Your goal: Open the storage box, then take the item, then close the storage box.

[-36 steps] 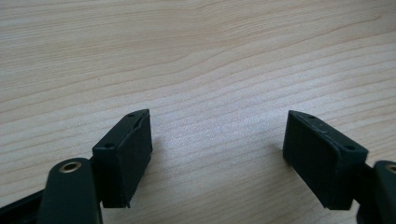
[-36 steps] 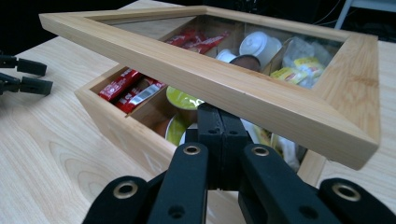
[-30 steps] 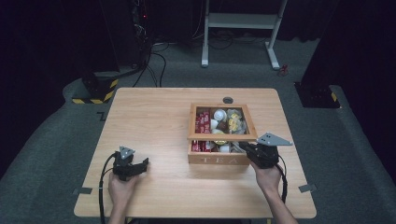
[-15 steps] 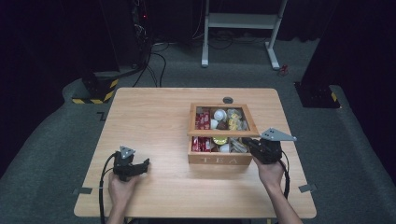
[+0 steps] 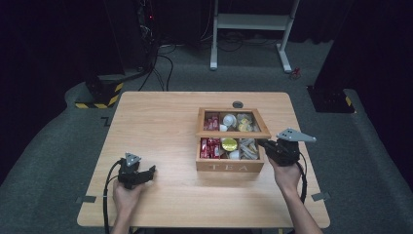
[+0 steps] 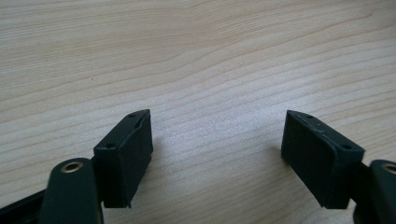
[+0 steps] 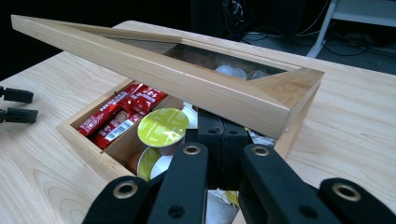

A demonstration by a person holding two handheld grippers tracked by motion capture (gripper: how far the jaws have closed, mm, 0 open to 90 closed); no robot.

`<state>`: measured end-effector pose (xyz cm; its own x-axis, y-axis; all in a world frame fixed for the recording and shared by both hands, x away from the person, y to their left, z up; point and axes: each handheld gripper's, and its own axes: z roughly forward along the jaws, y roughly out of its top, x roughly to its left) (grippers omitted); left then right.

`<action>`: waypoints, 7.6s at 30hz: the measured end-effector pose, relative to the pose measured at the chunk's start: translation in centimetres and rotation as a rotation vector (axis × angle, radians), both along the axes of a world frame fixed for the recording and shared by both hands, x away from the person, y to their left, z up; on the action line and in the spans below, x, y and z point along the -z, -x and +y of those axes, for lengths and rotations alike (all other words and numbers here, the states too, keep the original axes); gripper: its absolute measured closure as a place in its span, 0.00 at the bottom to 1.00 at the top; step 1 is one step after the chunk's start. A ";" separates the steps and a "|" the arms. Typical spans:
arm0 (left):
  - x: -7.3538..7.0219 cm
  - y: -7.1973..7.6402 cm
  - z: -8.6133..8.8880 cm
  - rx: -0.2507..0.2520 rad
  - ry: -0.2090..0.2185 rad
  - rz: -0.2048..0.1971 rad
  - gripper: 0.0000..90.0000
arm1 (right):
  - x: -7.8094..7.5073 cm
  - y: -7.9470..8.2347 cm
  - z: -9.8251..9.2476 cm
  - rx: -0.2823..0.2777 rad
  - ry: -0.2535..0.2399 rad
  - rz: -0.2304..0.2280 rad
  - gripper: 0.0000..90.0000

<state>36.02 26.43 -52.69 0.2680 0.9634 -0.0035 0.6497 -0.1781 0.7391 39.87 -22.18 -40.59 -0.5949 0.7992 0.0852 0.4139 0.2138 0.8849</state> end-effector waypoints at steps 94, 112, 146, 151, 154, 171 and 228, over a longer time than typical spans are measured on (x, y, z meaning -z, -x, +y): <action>-9.2 -6.3 -22.1 0.563 0.057 -0.088 0.28 | -4.3 -3.9 -0.1 0.002 -0.048 0.024 1.00; -7.7 -8.8 -24.7 0.526 0.007 -0.027 0.26 | -4.7 -4.4 -0.1 0.005 -0.064 0.028 1.00; -8.0 -9.2 -26.1 0.533 -0.016 -0.009 0.43 | -4.7 -4.6 0.0 0.004 -0.058 0.030 1.00; -8.5 -8.7 -25.7 0.550 -0.001 -0.024 0.43 | -4.7 -4.6 0.0 0.005 -0.061 0.029 1.00; -8.9 -8.3 -25.6 0.561 0.005 -0.045 0.43 | -4.7 -4.6 0.0 0.006 -0.062 0.030 1.00; -10.2 -7.2 -23.4 0.569 0.055 -0.083 0.43 | -4.7 -4.6 0.1 0.007 -0.066 0.033 1.00; -13.6 -4.1 -11.5 0.405 0.156 -0.166 0.43 | -4.4 -4.5 0.3 0.005 -0.057 0.038 1.00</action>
